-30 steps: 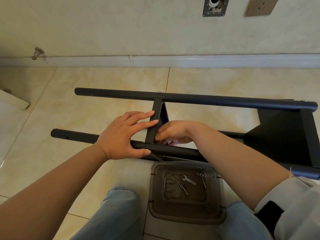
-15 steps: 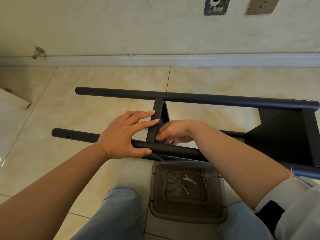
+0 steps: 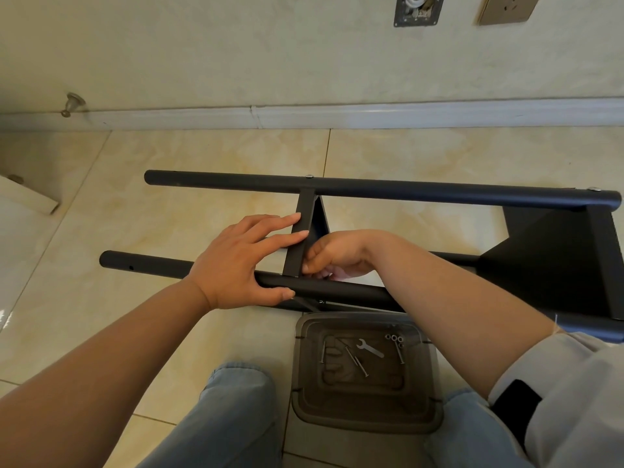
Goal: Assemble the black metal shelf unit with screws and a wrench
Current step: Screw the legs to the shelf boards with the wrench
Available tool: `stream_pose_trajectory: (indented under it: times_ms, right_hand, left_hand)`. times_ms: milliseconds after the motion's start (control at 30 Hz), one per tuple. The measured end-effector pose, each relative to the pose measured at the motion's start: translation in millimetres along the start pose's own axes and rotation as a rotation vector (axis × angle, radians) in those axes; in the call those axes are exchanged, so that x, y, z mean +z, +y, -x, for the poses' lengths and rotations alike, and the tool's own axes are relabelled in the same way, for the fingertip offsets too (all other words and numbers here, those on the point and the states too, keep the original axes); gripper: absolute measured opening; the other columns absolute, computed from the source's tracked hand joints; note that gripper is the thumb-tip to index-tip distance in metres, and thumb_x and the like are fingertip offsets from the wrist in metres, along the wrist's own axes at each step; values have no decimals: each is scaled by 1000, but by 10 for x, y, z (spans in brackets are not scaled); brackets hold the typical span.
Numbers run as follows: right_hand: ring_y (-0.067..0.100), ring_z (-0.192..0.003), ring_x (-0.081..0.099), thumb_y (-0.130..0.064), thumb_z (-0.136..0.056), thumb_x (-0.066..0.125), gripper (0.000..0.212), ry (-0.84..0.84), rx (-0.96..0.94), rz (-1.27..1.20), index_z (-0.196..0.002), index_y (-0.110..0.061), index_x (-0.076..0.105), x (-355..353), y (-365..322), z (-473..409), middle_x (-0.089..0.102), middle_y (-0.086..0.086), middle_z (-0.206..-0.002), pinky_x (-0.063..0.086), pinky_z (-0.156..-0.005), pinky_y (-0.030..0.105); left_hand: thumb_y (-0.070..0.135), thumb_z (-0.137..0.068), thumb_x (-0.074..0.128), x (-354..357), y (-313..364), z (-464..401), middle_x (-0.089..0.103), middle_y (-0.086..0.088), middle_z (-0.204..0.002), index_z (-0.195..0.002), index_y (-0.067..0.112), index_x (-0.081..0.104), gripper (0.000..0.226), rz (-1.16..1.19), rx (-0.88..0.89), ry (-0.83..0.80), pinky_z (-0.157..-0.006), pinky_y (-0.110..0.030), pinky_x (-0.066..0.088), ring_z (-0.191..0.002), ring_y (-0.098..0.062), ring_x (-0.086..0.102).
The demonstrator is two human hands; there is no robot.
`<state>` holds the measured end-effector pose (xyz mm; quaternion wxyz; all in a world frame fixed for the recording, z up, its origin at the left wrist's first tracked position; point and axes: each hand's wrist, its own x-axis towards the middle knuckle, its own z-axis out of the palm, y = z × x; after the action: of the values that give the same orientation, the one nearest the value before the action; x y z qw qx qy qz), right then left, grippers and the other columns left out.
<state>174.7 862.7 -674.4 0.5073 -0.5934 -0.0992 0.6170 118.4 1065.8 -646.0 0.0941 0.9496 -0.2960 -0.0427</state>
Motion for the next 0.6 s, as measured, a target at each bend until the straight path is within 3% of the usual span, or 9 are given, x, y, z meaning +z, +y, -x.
stream_pose_trajectory:
  times_ms: [200, 500, 600]
  right_hand:
    - [21, -98, 60, -13, -97, 44, 24, 23, 41, 71, -118, -6, 55, 24, 7, -60, 63, 9, -102, 45, -97, 40]
    - [11, -81, 64, -7, -96, 48, 17, 21, -12, 4, -93, -14, 62, -36, 8, 9, 67, 0, -84, 51, -73, 24]
    - [13, -82, 62, -9, -96, 47, 15, 34, 5, 27, -93, -13, 61, -16, 5, -3, 65, 3, -87, 50, -74, 26]
  left_hand:
    - [71, -72, 48, 2, -1, 2, 32, 7, -150, -141, 38, 28, 79, -4, 1, 2, -97, -46, 42, -129, -21, 34]
    - [71, -72, 48, 3, 3, -4, 32, 7, -151, -141, 38, 29, 78, -7, 1, 2, -97, -46, 42, -129, -22, 35]
    - [71, -72, 48, 6, -1, -4, 31, 8, -151, -141, 38, 29, 78, -8, 1, 1, -97, -46, 42, -130, -22, 35]
